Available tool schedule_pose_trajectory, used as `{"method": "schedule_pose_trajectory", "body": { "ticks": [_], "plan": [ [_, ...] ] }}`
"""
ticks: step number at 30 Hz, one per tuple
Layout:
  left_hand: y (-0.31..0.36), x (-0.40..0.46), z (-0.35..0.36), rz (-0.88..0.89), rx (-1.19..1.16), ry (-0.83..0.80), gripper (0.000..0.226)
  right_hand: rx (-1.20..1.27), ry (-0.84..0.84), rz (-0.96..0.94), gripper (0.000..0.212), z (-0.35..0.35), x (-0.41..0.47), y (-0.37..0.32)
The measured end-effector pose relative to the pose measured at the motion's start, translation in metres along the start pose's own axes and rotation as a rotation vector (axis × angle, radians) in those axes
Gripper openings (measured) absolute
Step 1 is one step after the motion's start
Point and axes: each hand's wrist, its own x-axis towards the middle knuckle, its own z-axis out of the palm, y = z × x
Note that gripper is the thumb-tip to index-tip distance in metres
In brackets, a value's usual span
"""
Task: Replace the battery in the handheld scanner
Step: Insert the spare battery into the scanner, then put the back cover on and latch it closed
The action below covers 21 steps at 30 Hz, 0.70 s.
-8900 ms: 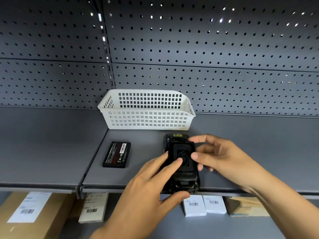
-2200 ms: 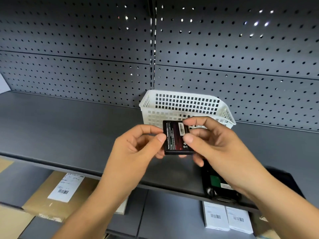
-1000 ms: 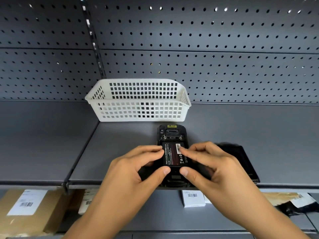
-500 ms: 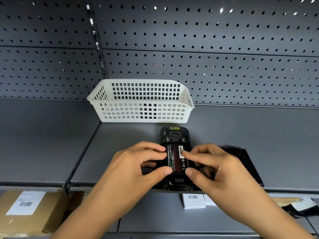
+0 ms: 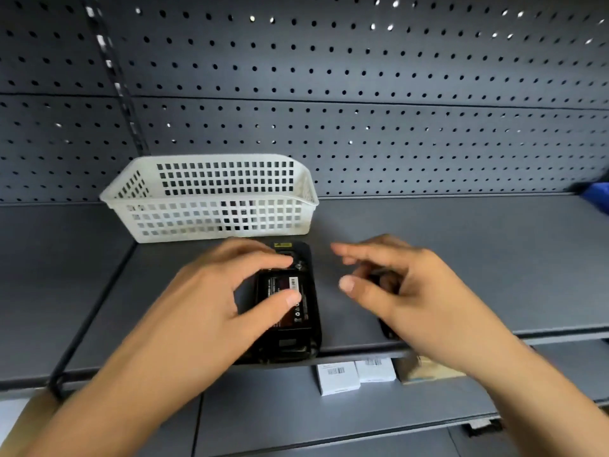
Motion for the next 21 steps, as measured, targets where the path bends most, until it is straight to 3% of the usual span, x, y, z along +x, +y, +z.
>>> {"method": "schedule_pose_trajectory", "body": {
  "ticks": [3, 10, 16, 21],
  "plan": [
    [0.038, 0.013, 0.016, 0.101, 0.091, -0.034, 0.039, -0.054, 0.144, 0.049, 0.029, -0.043, 0.007, 0.014],
    [0.076, 0.027, 0.082, 0.258, 0.473, -0.13, 0.045, -0.256, -0.045, 0.25, 0.04, -0.057, -0.002, 0.064],
    [0.073, 0.026, 0.098, 0.21, 0.428, -0.13, 0.029, -0.34, -0.009, 0.213, 0.035, -0.044, -0.006, 0.075],
    [0.073, 0.018, 0.099, 0.24, 0.346, -0.06, 0.03, -0.2, -0.001, 0.244, 0.026, -0.05, -0.007, 0.076]
  ]
}}
